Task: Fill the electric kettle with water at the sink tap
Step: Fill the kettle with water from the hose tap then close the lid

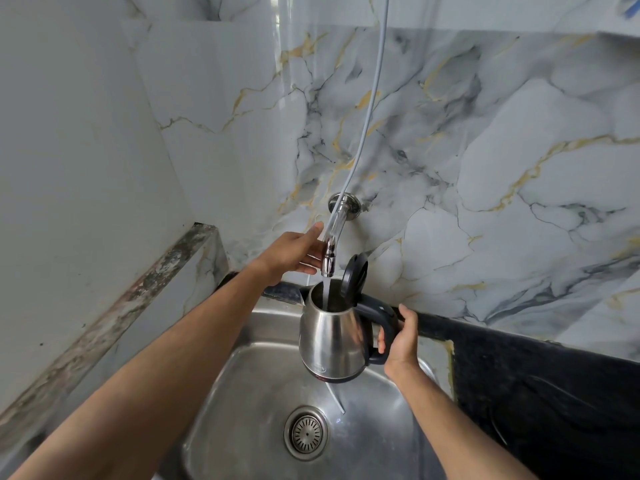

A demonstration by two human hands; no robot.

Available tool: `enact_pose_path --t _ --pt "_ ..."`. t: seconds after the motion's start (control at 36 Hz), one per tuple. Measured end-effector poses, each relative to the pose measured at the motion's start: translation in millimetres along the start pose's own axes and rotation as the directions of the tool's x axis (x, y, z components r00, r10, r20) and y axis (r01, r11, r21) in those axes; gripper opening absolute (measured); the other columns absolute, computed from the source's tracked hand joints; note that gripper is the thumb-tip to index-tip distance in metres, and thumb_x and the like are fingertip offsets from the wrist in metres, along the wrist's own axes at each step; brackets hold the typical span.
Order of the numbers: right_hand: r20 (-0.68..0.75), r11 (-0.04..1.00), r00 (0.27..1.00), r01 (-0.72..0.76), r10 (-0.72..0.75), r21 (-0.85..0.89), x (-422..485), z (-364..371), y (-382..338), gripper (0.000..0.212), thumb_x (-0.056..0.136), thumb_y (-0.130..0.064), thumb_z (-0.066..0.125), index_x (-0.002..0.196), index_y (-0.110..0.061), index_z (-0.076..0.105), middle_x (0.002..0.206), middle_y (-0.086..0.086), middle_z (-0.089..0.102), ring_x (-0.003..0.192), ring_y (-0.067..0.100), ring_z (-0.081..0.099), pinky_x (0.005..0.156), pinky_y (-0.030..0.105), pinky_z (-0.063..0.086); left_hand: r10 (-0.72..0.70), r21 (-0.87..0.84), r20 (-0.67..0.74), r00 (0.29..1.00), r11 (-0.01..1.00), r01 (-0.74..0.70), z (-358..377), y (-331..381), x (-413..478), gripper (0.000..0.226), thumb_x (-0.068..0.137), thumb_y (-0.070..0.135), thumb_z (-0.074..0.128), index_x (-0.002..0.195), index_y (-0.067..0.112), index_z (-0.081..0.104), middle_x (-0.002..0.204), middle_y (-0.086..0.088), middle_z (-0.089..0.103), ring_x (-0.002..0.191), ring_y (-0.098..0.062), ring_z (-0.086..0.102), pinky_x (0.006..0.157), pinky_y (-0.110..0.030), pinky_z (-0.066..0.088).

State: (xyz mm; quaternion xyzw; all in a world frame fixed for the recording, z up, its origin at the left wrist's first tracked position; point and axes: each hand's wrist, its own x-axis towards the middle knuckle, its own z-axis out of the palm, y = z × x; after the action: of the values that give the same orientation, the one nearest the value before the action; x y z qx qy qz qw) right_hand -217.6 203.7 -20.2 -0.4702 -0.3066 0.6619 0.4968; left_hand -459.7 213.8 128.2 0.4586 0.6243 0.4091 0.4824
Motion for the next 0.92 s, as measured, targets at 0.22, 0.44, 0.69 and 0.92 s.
enact_pose_path --t 0.22,0.44,0.69,0.92 --pt "0.002 0.999 1.000 -0.031 0.031 0.031 -1 -1 1 0.064 0.068 -0.073 0.054 0.048 -0.013 0.058 0.036 0.004 0.042 0.030 0.017 0.033 0.033 0.024 0.023 -0.035 -0.002 0.018 0.999 0.999 0.035 1 4 -3 0.095 0.084 0.083 0.019 0.103 0.009 0.076 0.093 -0.010 0.079 0.084 -0.021 0.076 0.071 -0.031 0.058" --pt "-0.007 0.997 0.999 -0.048 0.049 0.055 -5 1 -1 0.070 0.062 -0.082 0.056 0.049 -0.013 0.057 0.038 0.002 0.044 0.031 0.015 0.036 0.032 0.021 0.025 -0.040 -0.008 0.039 0.998 0.999 0.041 -1 2 -1 0.103 0.076 0.090 0.018 0.104 0.009 0.075 0.095 -0.012 0.079 0.087 -0.024 0.075 0.072 -0.033 0.058" --pt "-0.001 0.998 0.999 -0.043 0.043 0.054 -10 3 -2 0.072 0.057 -0.084 0.056 0.050 -0.012 0.057 0.038 0.001 0.043 0.031 0.013 0.037 0.033 0.021 0.027 -0.022 -0.007 0.048 0.999 1.000 0.023 0 0 0 0.109 0.062 0.097 0.025 0.104 0.011 0.075 0.096 -0.012 0.079 0.089 -0.025 0.075 0.072 -0.031 0.058" --pt "-0.014 0.996 0.998 -0.059 0.060 0.066 -10 3 -2 0.072 0.058 -0.084 0.057 0.052 -0.012 0.058 0.038 0.001 0.044 0.031 0.014 0.037 0.032 0.021 0.028 0.031 -0.003 0.022 0.999 1.000 -0.031 0 -8 3 0.032 0.089 0.035 0.065 0.102 0.006 0.073 0.091 -0.009 0.075 0.084 -0.024 0.071 0.077 -0.037 0.059"
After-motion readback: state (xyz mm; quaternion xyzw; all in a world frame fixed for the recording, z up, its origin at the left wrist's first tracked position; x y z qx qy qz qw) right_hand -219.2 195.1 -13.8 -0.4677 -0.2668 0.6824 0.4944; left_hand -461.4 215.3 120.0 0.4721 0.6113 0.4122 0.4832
